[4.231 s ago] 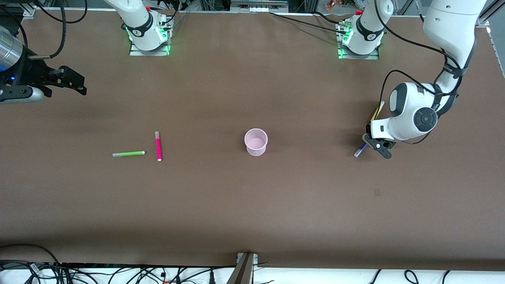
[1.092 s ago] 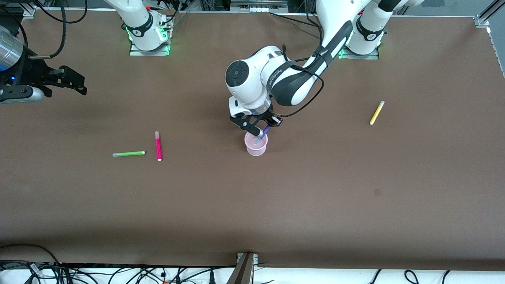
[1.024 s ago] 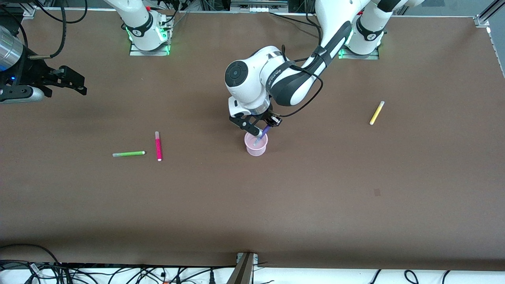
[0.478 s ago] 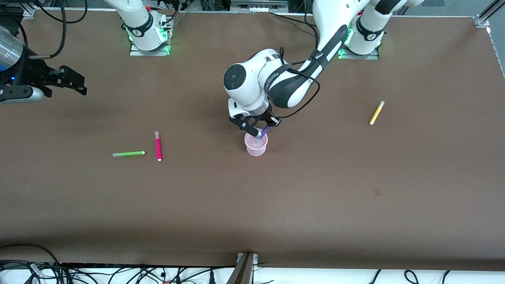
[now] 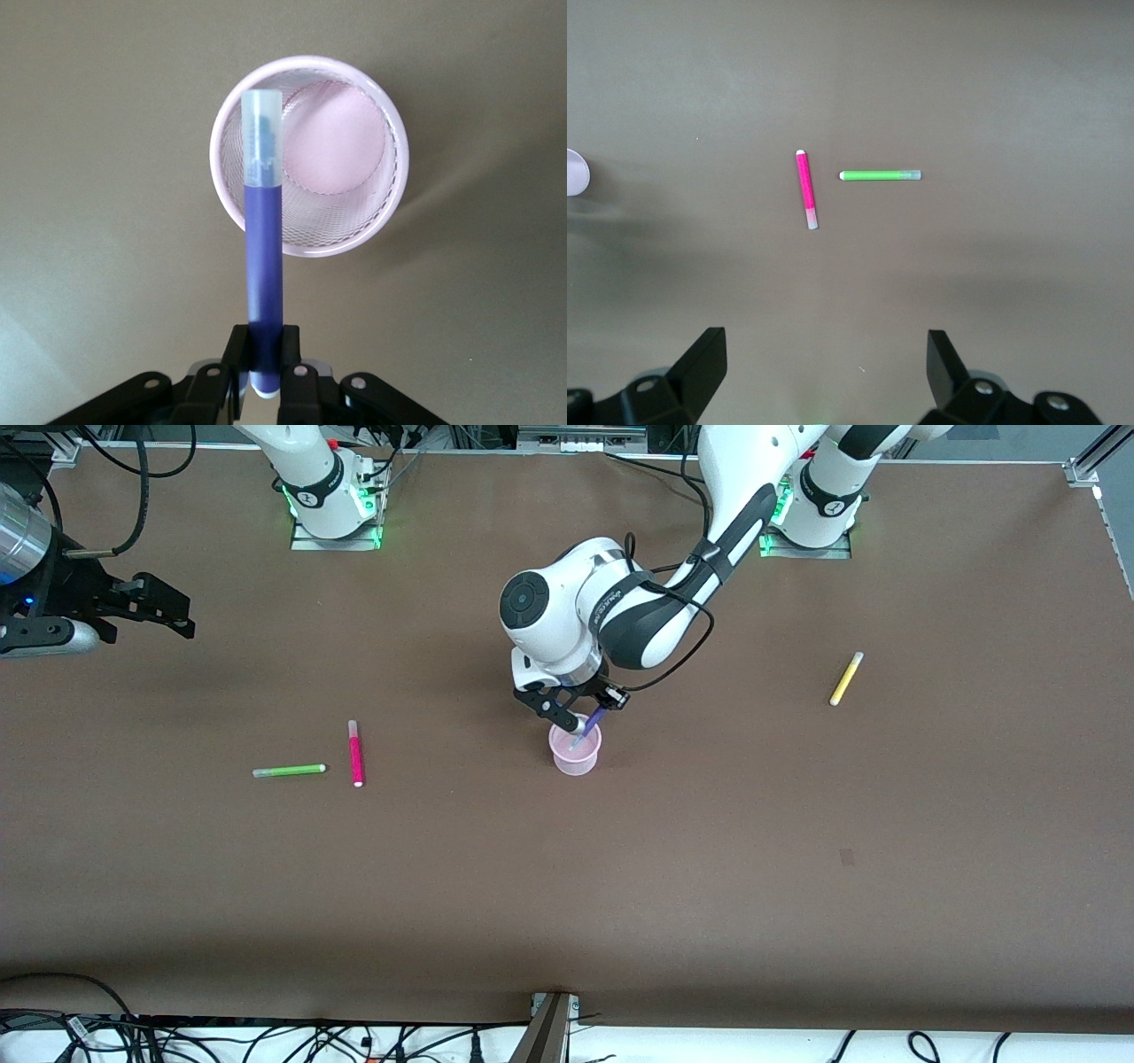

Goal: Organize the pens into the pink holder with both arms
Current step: 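Lower the blue marker into the pink holder and open the left gripper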

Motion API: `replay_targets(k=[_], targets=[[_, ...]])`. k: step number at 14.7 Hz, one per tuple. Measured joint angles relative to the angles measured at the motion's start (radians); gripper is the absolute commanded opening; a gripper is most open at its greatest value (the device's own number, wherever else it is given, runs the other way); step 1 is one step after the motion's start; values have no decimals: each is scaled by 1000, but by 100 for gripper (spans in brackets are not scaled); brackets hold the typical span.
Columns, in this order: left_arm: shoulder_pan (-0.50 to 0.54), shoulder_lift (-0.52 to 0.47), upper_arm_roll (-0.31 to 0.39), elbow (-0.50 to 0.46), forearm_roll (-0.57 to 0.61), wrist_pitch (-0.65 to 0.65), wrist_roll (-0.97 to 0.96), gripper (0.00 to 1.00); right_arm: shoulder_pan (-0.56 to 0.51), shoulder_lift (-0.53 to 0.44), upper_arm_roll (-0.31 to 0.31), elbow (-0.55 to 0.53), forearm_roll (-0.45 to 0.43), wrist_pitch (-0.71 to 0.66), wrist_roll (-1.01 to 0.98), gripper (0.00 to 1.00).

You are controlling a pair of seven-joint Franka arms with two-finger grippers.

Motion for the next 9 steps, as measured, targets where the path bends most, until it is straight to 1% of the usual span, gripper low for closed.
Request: replay_targets(k=[9], targets=[[-2, 1, 12, 20, 0, 0, 0, 17, 0, 0, 0, 0, 0, 0, 0, 100]])
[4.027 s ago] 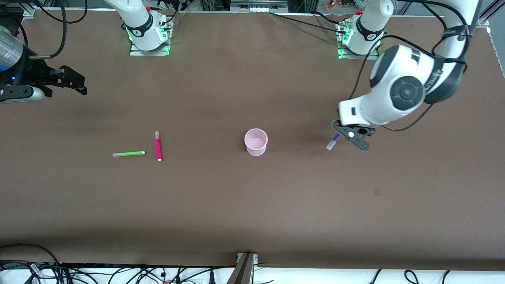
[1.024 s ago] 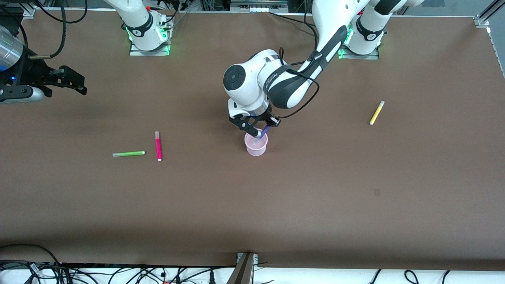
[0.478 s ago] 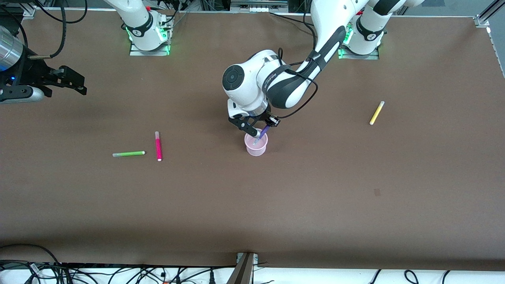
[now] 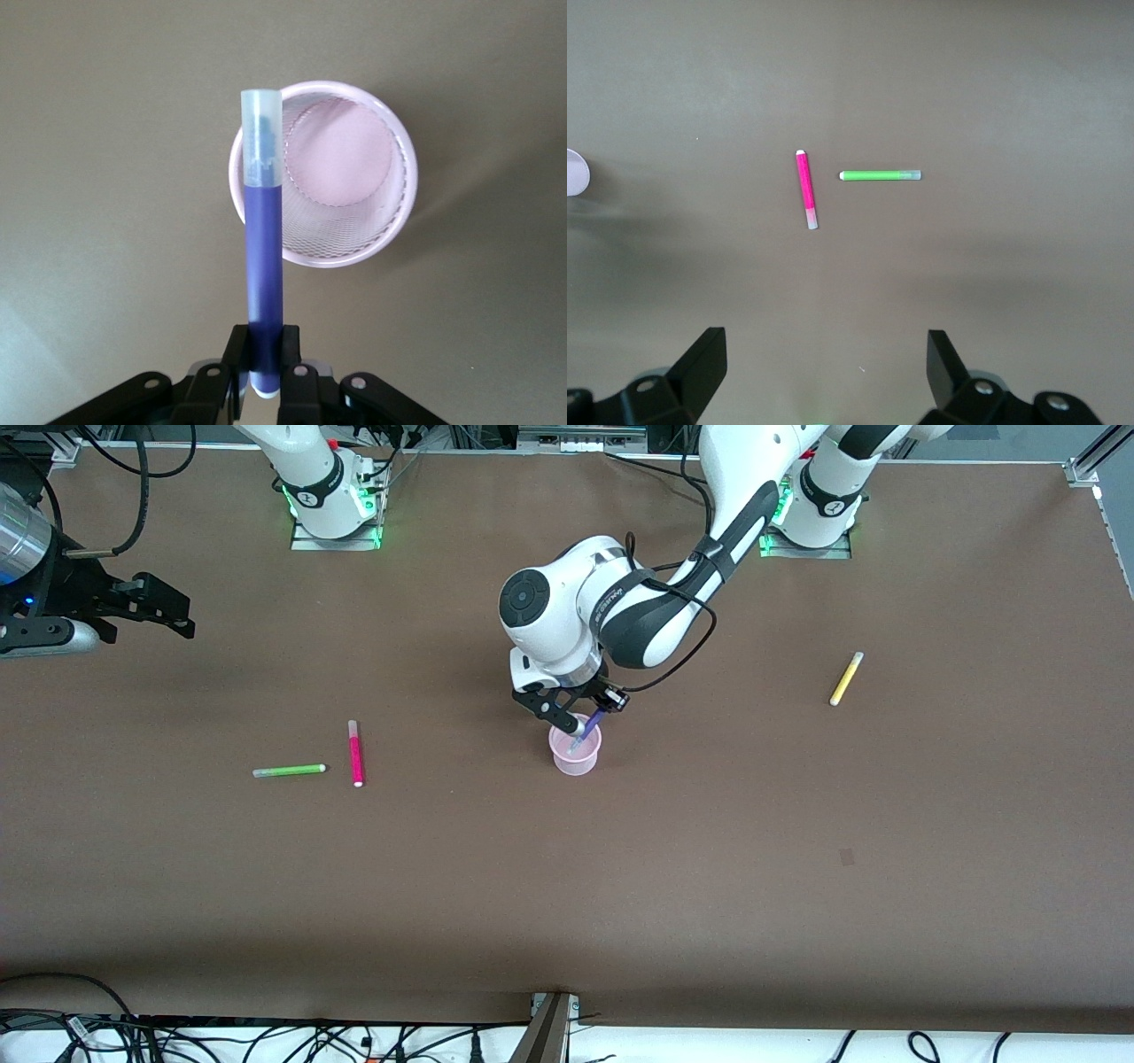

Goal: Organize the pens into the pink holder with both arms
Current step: 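Lower the blue marker into the pink holder and open the left gripper, then raise the left gripper away while the right gripper reaches the pink marker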

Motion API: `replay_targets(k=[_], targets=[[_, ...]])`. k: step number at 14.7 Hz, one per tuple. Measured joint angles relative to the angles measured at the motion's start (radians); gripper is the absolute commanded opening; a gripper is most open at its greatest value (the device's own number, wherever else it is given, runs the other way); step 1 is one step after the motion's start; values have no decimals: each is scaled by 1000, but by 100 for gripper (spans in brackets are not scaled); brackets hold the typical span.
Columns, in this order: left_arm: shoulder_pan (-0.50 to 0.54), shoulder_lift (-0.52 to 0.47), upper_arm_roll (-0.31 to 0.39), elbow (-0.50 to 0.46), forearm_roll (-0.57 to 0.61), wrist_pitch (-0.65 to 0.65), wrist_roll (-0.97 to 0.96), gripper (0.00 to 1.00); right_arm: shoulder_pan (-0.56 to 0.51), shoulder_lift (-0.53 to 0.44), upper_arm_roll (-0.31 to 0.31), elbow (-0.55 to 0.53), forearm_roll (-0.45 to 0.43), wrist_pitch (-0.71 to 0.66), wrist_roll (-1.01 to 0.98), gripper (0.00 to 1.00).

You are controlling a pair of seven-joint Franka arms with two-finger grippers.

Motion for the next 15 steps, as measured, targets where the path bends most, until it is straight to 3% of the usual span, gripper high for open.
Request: replay_targets(k=[7, 8, 12, 15], targets=[[-47, 29, 45, 16, 0, 0, 0, 18, 0, 0, -1, 0, 0, 1, 2, 100], [-49, 30, 47, 17, 0, 0, 0, 23, 0, 1, -2, 0, 0, 5, 2, 100], [-49, 31, 50, 24, 0, 0, 0, 63, -1, 54, -3, -2, 2, 52, 1, 100], [-50, 31, 51, 40, 0, 0, 0, 77, -1, 141, -2, -2, 2, 60, -7, 100]])
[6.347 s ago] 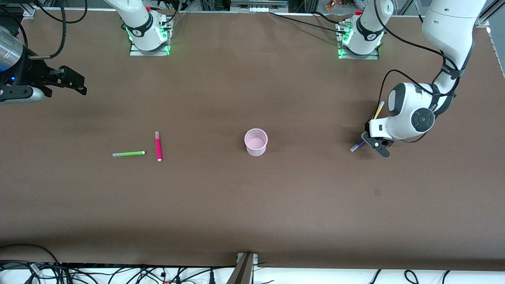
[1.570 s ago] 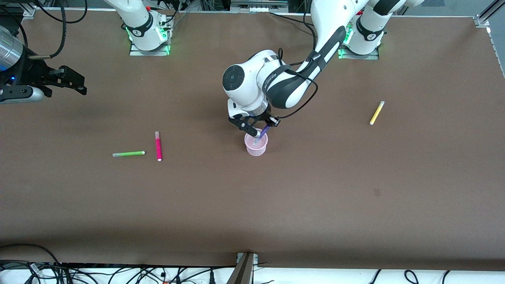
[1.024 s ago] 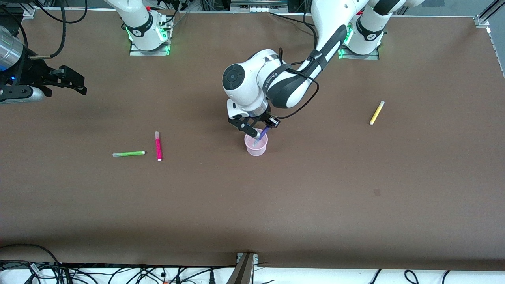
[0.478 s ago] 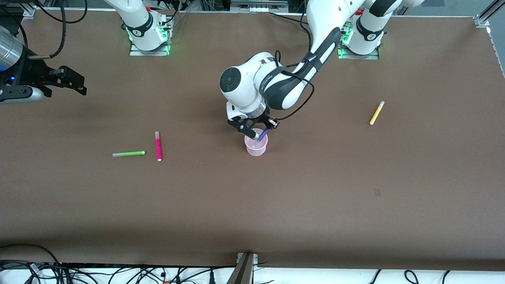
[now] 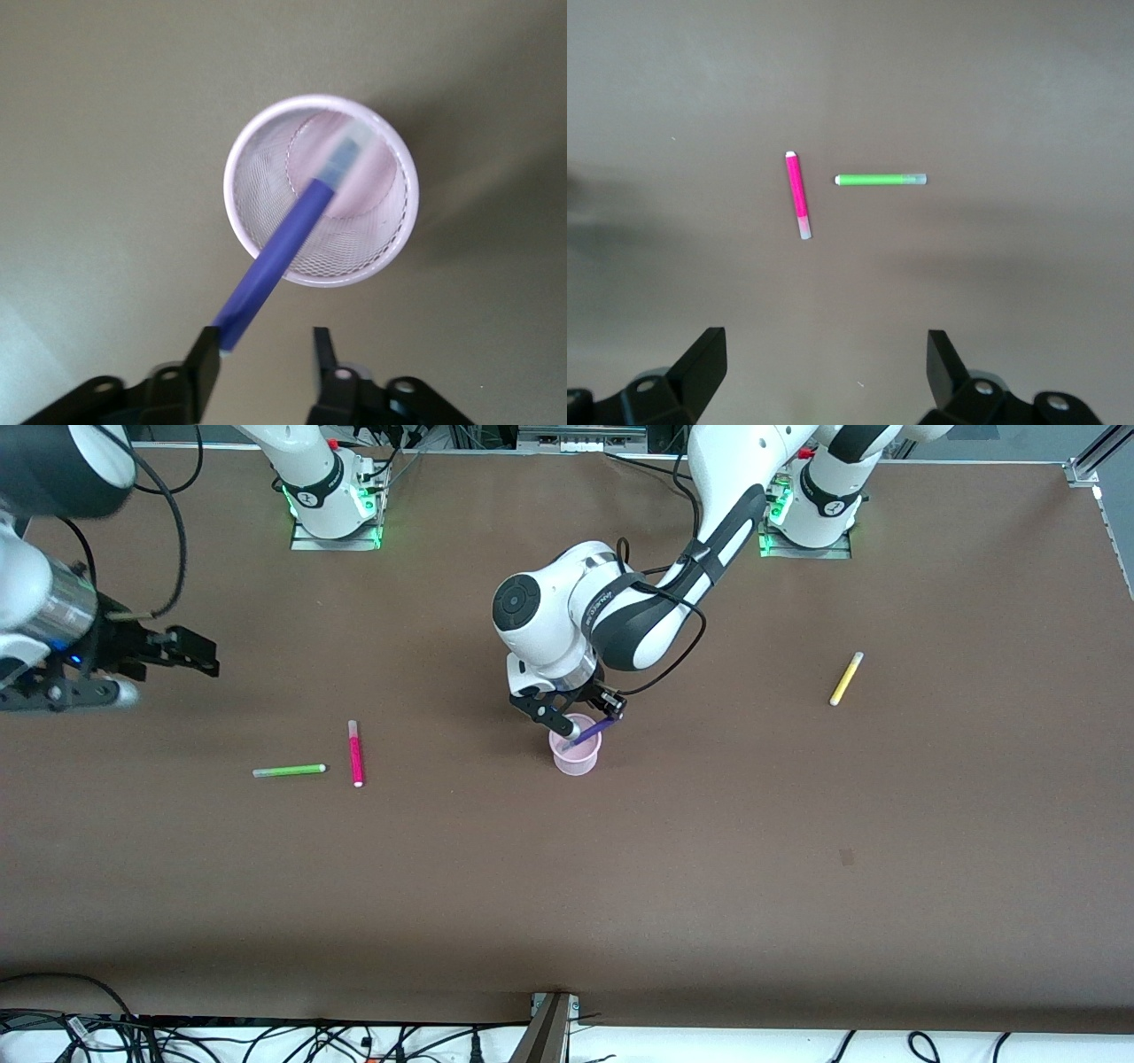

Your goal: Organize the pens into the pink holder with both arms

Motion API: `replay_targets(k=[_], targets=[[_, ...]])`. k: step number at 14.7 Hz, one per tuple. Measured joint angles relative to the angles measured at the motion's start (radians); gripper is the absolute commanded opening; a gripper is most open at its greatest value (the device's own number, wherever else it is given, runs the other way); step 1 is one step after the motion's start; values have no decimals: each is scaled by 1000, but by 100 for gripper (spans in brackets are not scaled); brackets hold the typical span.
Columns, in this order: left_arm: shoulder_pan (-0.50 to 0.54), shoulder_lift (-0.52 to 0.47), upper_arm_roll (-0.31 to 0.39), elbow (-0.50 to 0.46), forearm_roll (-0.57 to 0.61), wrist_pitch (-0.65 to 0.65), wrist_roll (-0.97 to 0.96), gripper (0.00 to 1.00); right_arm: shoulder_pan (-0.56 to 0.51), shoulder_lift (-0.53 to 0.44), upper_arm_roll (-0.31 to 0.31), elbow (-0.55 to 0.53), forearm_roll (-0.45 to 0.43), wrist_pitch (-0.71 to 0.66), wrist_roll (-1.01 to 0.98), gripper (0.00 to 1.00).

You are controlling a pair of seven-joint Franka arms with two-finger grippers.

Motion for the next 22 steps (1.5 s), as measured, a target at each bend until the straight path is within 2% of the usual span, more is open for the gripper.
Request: replay_targets(k=[2, 5, 9, 11, 15, 18, 21, 22], targets=[[0, 0, 1, 14, 0, 0, 0, 90, 1, 49, 1, 0, 0, 1, -7, 100], [2, 0, 4, 34, 0, -17, -1, 100, 10, 117, 4, 0, 3, 33, -9, 100], [43, -18, 8, 139, -1, -125, -2, 100, 29, 204, 8, -28, 8, 156, -9, 100], [106, -63, 8, 177, -39, -154, -2, 100, 34, 243, 9, -59, 24, 231, -12, 100], [274, -195, 8, 186, -100, -172, 1, 100, 37, 333, 10, -81, 95, 353, -55, 100], [391, -256, 8, 183, -108, -178, 10, 100, 45, 383, 21, -101, 107, 422, -60, 95], [494, -274, 6, 176, -123, -178, 72, 100, 49, 391, 35, -187, 108, 543, -60, 86], [527, -276, 6, 176, -154, -178, 111, 100, 49, 391, 42, -213, 108, 576, -60, 80]])
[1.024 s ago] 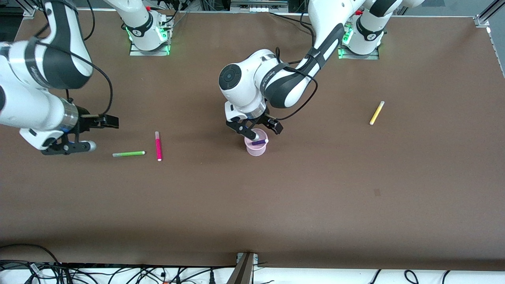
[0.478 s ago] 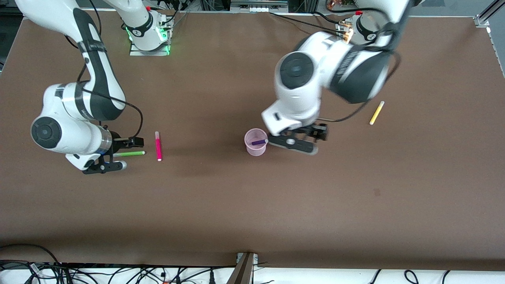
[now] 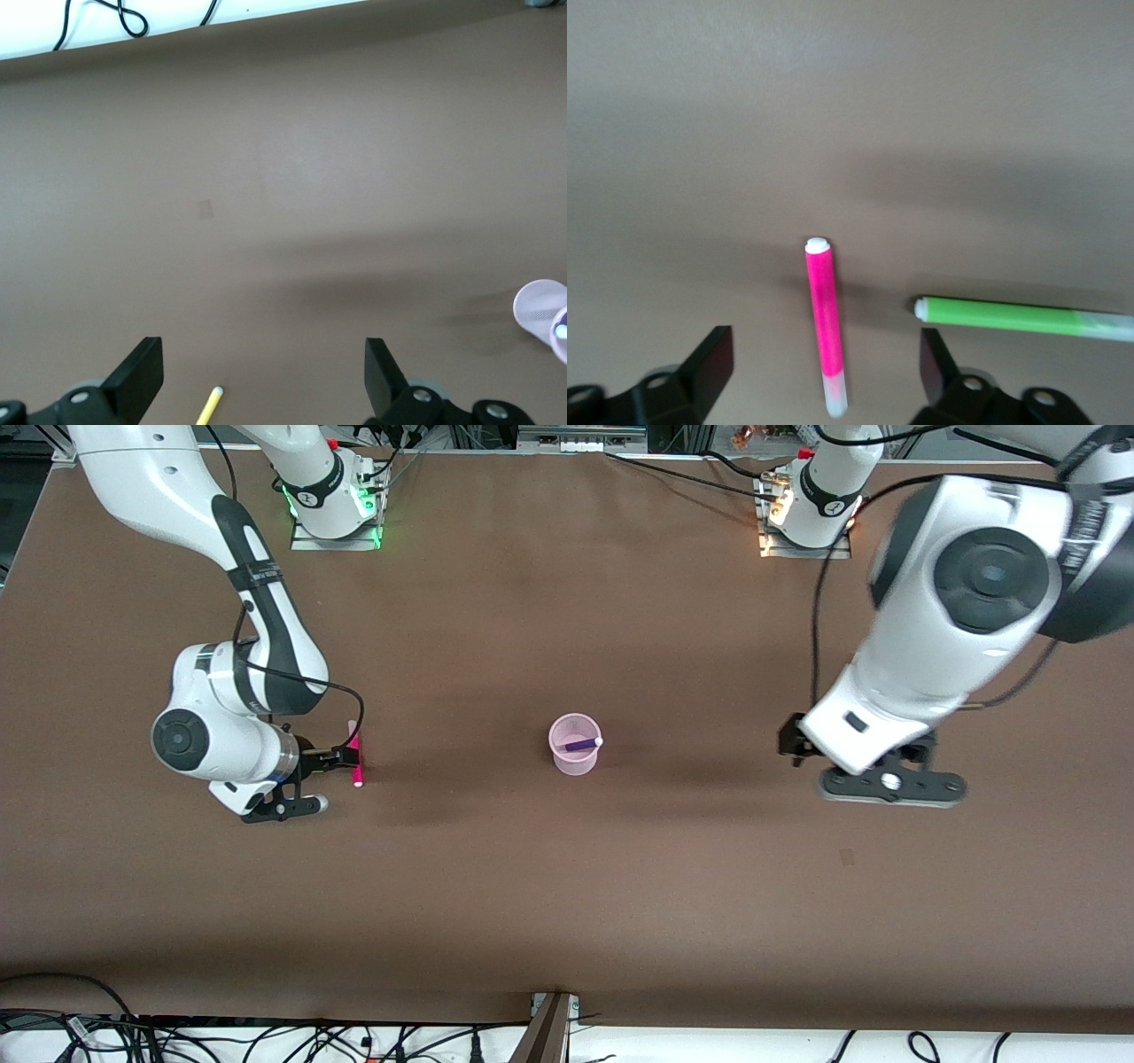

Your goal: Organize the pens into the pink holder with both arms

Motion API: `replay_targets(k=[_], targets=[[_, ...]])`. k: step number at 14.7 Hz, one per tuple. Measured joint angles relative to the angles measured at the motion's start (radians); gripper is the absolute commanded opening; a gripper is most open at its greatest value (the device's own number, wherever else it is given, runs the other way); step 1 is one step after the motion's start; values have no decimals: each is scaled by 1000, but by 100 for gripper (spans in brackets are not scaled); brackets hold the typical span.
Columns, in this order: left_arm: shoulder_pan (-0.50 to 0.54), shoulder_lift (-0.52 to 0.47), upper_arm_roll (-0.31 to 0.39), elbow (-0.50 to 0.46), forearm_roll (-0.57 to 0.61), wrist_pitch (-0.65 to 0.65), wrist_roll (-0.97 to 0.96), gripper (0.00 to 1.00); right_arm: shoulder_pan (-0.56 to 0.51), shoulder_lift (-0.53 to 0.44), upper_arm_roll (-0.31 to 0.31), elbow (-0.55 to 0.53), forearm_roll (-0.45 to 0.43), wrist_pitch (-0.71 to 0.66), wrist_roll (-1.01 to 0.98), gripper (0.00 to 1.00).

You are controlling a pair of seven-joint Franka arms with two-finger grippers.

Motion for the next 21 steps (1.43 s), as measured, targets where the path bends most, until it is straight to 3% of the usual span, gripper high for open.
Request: replay_targets(k=[4, 8, 12, 17, 21], targets=[[146, -25, -1, -37, -142, 8, 141, 100, 3, 0, 12, -39, 0, 66, 0, 74], [197, -114, -2, -244, -154, 172, 181, 100, 11, 1, 15, -113, 1, 183, 0, 61], [209, -201, -2, -436, -154, 238, 225, 100, 16, 4, 15, -135, 1, 203, 0, 26], [245, -244, -2, -556, -154, 306, 244, 100, 16, 9, 15, -136, 1, 208, 0, 25], [260, -265, -2, -579, -156, 336, 246, 100, 16, 26, 15, -136, 1, 229, 0, 36]])
